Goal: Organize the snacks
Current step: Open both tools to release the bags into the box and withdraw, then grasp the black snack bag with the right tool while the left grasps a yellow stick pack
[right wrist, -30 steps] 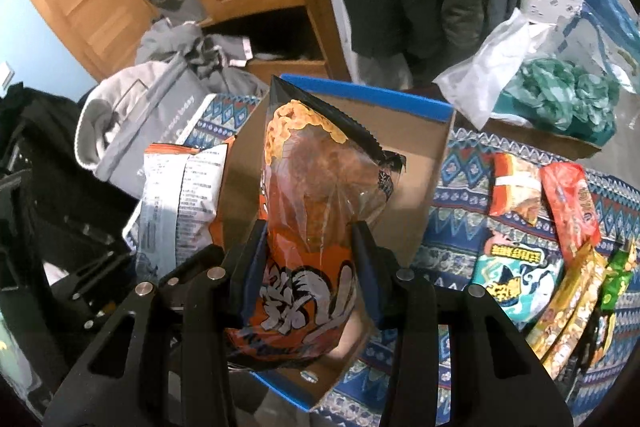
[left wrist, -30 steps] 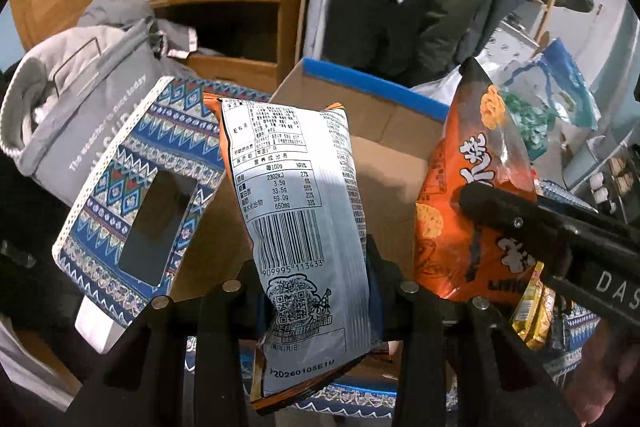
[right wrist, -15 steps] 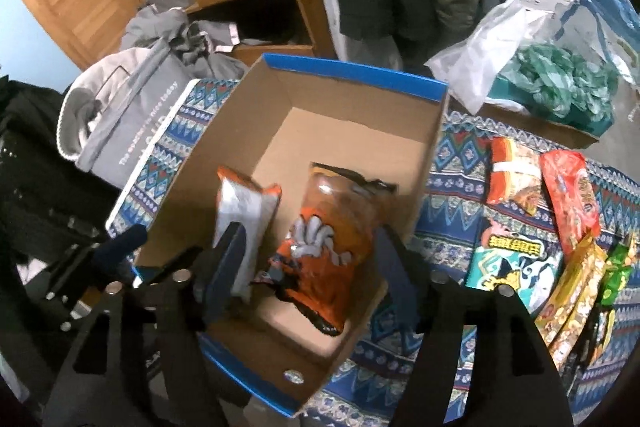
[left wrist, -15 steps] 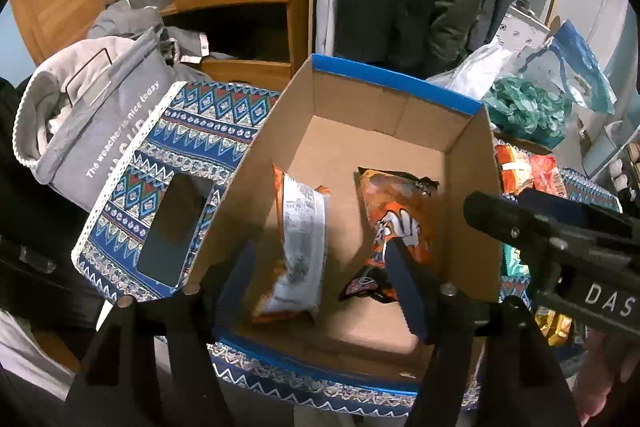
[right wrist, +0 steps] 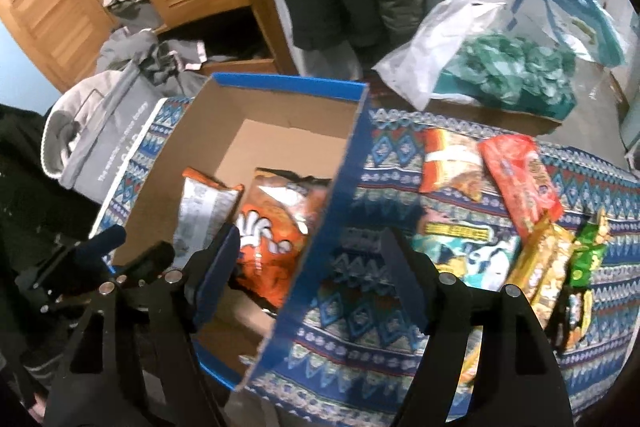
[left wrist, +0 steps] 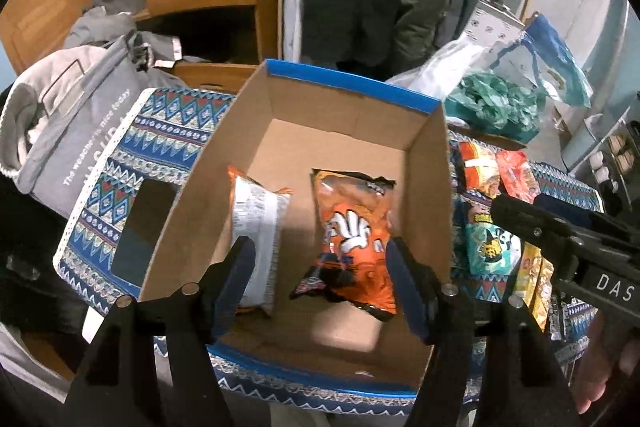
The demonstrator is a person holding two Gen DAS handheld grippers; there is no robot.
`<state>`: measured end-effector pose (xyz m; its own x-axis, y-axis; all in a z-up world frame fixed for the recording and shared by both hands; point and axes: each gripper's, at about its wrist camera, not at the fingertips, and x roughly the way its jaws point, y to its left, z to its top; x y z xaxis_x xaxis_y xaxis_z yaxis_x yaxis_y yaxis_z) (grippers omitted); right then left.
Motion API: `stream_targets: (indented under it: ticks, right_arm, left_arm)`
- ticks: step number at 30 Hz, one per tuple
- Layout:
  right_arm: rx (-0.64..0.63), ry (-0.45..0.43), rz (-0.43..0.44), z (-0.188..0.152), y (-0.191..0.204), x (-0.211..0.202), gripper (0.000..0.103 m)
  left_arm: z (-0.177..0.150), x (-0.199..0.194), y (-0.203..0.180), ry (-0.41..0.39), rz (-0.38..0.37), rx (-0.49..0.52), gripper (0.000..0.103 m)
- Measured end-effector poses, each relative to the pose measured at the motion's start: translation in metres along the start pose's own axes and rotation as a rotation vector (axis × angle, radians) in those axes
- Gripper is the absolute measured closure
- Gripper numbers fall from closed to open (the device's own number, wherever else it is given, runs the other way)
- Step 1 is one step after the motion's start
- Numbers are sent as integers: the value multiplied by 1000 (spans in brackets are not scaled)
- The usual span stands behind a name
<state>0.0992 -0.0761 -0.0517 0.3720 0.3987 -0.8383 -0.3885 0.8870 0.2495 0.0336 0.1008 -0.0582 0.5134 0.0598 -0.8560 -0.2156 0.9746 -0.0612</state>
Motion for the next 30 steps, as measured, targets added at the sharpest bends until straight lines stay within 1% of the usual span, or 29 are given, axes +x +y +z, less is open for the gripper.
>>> stream_targets:
  ticks: [5, 12, 17, 25, 28, 30]
  right_arm:
    - [3, -16, -53, -7, -22, -8, 29]
    - [35, -18, -104, -19, -59, -17, 29]
    - [76, -23, -135, -27, -88, -26, 25]
    - [134, -37, -170, -40, -129, -42, 24]
    - [159, -45, -184, -47, -144, -49, 20]
    - [175, -47, -192, -53, -155, -52, 20]
  left_arm:
    - [1, 1, -13, 22, -41, 1, 34]
    - [3, -1, -35, 26, -88, 8, 34]
    - [0, -2, -59, 34, -102, 52, 34]
    - [-3, -2, -97, 55, -136, 103, 34]
    - [-5, -1, -115, 65, -145, 128, 29]
    - [-6, 0, -125, 64, -148, 147, 29]
